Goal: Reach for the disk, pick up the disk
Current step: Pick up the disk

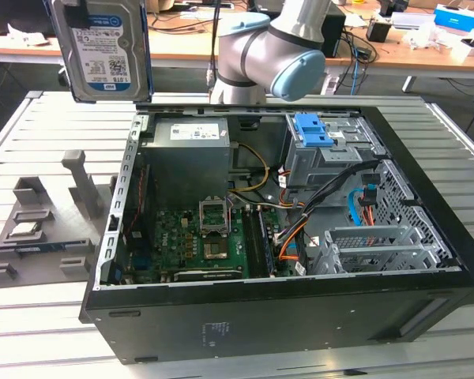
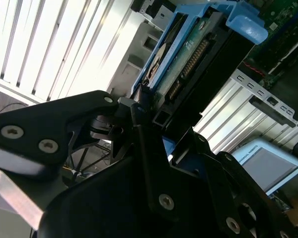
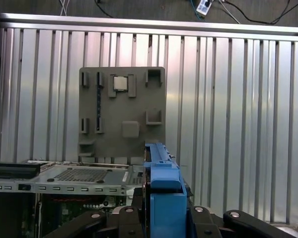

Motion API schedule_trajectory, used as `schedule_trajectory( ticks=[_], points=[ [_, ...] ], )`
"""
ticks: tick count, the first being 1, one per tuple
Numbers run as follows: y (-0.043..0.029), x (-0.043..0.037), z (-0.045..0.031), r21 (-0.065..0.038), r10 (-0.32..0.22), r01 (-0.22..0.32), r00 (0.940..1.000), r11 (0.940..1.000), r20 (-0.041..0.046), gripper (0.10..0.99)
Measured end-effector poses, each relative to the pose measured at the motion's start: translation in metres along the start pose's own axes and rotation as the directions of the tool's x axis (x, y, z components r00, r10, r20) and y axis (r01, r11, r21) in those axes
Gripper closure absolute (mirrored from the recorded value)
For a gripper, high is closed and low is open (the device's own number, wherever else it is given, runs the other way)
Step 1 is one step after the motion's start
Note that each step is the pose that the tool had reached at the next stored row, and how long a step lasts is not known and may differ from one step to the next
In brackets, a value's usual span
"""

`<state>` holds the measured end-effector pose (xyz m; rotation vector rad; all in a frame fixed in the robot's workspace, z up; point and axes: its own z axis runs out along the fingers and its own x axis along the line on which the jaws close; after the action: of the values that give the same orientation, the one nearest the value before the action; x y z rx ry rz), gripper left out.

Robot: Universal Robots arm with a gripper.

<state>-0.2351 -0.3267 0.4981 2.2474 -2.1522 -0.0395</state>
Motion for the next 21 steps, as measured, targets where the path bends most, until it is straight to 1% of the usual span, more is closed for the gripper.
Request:
schedule_trajectory(
  ticks=[5,7,8,11,13,16,17,19,20,21],
  points=[
    [-0.0148,0.0006,-0.0006,0.0,0.0,0.0,1.0,1.0,0.0,0.718],
    [-0.0228,0.001,-0.0009,0.0,0.0,0.0,1.0,1.0,0.0,0.718],
    [-0.0249,0.0011,-0.001,0.0,0.0,0.0,1.0,1.0,0.0,0.718],
    [-0.0393,0.0017,-0.0015,0.0,0.0,0.0,1.0,1.0,0.0,0.718],
    [-0.0436,0.0019,-0.0017,0.0,0.0,0.0,1.0,1.0,-0.0001,0.718],
    [-0.0519,0.0022,-0.002,0.0,0.0,0.0,1.0,1.0,0.0,0.718],
    [-0.0557,0.0024,-0.0022,0.0,0.0,0.0,1.0,1.0,0.0,0.718],
    [-0.0609,0.0026,-0.0024,0.0,0.0,0.0,1.0,1.0,0.0,0.718],
    [-0.0662,0.0028,-0.0026,0.0,0.0,0.0,1.0,1.0,0.0,0.718],
    [-0.0695,0.003,-0.0027,0.0,0.0,0.0,1.0,1.0,0.0,0.718]
  ],
)
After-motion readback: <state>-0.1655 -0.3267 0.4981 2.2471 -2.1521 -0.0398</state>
